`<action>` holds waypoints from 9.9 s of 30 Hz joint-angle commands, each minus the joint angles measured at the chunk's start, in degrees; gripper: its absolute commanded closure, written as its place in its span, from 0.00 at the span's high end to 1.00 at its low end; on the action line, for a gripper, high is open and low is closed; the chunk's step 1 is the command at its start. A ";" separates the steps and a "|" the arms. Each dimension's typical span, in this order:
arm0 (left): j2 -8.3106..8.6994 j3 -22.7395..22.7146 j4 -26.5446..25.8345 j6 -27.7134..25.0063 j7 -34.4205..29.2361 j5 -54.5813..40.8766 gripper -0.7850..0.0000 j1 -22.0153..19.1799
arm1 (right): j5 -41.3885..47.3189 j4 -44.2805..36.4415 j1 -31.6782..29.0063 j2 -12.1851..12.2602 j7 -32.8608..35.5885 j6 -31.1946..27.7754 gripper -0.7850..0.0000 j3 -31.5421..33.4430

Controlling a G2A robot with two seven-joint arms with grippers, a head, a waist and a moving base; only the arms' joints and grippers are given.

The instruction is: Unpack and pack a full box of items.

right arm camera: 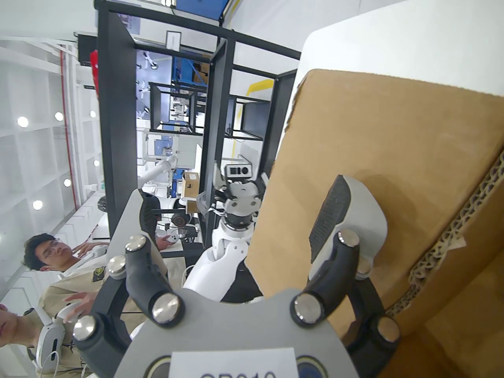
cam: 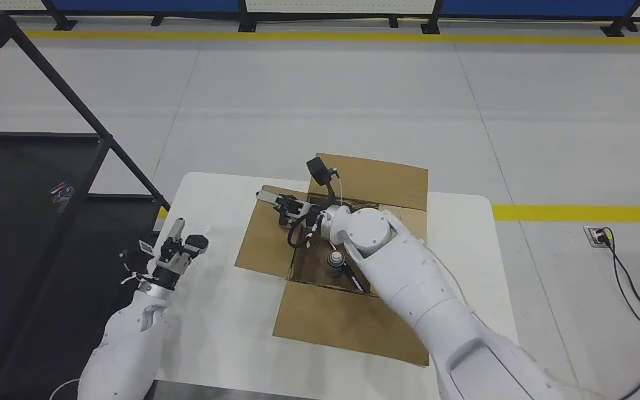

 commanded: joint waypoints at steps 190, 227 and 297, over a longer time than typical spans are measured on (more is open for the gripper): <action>-24.15 38.56 1.47 -0.13 4.29 12.88 1.00 -28.42 | 3.20 -63.76 -53.36 30.76 8.69 -8.57 1.00 51.63; -12.40 13.84 -59.08 18.69 2.02 19.70 1.00 14.72 | -5.01 -52.63 -43.44 31.43 6.78 5.08 1.00 37.06; -10.34 -1.03 -68.88 18.67 11.84 18.97 1.00 26.32 | -17.54 -60.73 -33.93 30.60 3.48 -4.82 1.00 21.95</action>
